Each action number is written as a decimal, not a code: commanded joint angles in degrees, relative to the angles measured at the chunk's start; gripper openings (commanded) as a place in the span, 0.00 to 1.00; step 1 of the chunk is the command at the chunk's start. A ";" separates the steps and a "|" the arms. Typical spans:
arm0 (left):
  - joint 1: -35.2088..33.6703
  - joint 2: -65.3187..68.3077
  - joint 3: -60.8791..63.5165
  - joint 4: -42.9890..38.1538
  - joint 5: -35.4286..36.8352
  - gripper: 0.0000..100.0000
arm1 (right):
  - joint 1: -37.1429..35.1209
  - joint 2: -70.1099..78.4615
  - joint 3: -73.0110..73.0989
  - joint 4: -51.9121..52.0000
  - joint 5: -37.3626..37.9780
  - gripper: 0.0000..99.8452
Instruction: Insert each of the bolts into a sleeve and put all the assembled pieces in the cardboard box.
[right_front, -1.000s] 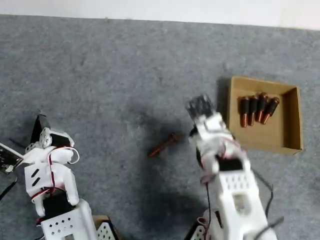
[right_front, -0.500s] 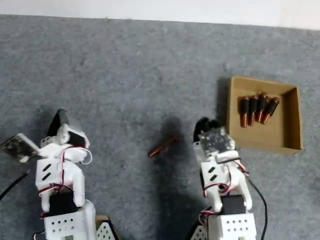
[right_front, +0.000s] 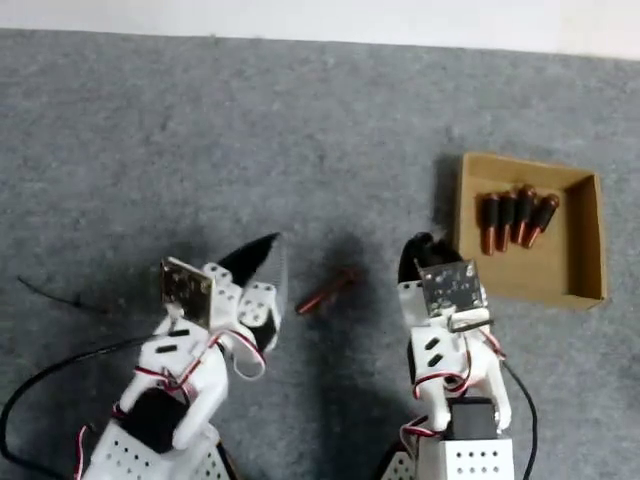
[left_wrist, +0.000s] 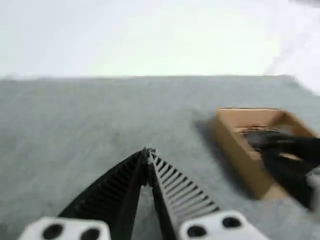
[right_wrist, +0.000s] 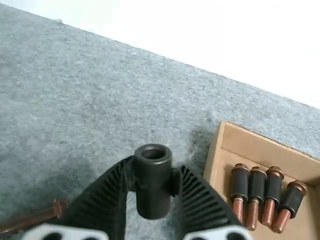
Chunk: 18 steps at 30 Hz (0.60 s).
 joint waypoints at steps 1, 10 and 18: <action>3.91 6.46 -5.23 -4.75 -1.85 0.01 | 0.75 -1.27 7.69 0.13 -0.70 0.00; 12.62 65.27 -28.26 -11.16 -1.85 0.01 | 0.66 -1.27 7.69 0.04 -0.62 0.00; 13.49 104.66 -45.23 -10.64 -1.93 0.28 | 2.77 -1.19 7.96 -2.33 -0.70 0.00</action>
